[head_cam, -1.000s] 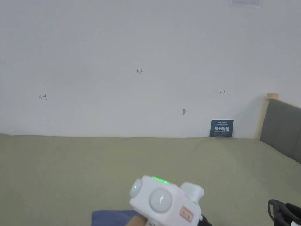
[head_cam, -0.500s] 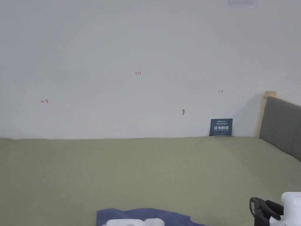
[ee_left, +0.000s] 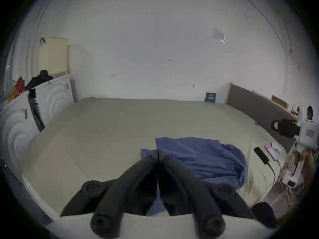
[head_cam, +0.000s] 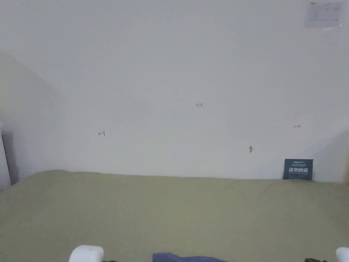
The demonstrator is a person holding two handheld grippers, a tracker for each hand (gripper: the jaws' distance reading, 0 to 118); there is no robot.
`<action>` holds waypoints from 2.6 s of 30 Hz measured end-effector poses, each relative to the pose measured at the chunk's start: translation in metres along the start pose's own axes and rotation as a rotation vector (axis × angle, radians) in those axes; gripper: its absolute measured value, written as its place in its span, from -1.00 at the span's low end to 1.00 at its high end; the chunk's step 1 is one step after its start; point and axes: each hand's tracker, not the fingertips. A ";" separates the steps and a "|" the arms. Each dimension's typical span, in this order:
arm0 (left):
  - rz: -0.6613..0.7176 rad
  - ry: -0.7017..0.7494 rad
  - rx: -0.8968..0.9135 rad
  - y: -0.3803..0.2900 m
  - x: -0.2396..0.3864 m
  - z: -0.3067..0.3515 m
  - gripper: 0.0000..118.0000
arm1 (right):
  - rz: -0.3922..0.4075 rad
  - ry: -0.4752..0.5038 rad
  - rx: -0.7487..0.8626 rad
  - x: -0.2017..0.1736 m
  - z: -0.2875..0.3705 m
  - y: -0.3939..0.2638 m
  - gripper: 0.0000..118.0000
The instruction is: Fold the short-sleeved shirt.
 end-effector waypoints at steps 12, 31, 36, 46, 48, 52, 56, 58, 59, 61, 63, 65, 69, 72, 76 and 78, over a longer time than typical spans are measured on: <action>0.074 0.044 -0.197 -0.009 -0.031 -0.035 -0.99 | -0.005 0.021 -0.081 -0.005 -0.016 -0.026 -0.96; 0.144 -0.064 -0.750 0.011 -0.083 -0.311 0.91 | 0.002 -0.055 -0.172 0.024 -0.058 -0.039 -0.96; 0.175 -0.042 -0.836 -0.028 -0.083 -0.327 0.73 | 0.022 -0.062 -0.192 0.030 -0.061 -0.042 -0.96; 0.106 -0.108 -0.702 -0.005 -0.071 -0.292 -0.94 | -0.019 -0.030 -0.258 0.034 -0.078 -0.054 -0.41; 0.087 -0.115 -0.684 0.000 -0.069 -0.291 -0.94 | -0.043 0.019 -0.325 0.033 -0.085 -0.058 0.66; 0.097 -0.141 -0.654 0.003 -0.072 -0.283 -0.94 | -0.040 0.038 -0.410 0.029 -0.100 -0.070 0.92; 0.117 -0.152 -0.650 0.004 -0.077 -0.280 -0.94 | -0.053 0.020 -0.563 0.023 -0.122 -0.090 0.92; 0.121 -0.158 -0.643 0.001 -0.076 -0.278 -0.94 | -0.076 0.025 -0.586 0.020 -0.130 -0.098 0.86; 0.121 -0.160 -0.640 0.001 -0.078 -0.276 -0.94 | -0.077 0.028 -0.589 0.019 -0.133 -0.101 0.68; 0.118 -0.163 -0.626 0.000 -0.078 -0.272 -0.94 | -0.081 0.023 -0.586 0.021 -0.136 -0.104 0.19; 0.124 -0.128 -0.538 0.001 -0.080 -0.265 -0.94 | -0.129 -0.001 -0.573 0.027 -0.138 -0.104 -0.91; 0.205 -0.146 -0.489 0.002 -0.083 -0.258 -0.94 | -0.233 -0.029 -0.508 0.034 -0.134 -0.096 -0.94; 0.238 -0.190 -0.453 0.014 -0.088 -0.246 -0.94 | -0.163 0.005 -0.418 0.027 -0.124 -0.074 -0.95; 0.234 -0.203 -0.372 0.032 -0.088 -0.232 -0.94 | -0.180 0.036 -0.364 0.024 -0.118 -0.051 -0.95; 0.245 -0.188 -0.249 0.066 -0.089 -0.203 -0.94 | -0.213 0.079 -0.300 0.024 -0.116 -0.014 -0.95; 0.229 -0.169 -0.183 0.083 -0.091 -0.191 -0.94 | -0.189 0.089 -0.266 0.023 -0.121 0.004 -0.95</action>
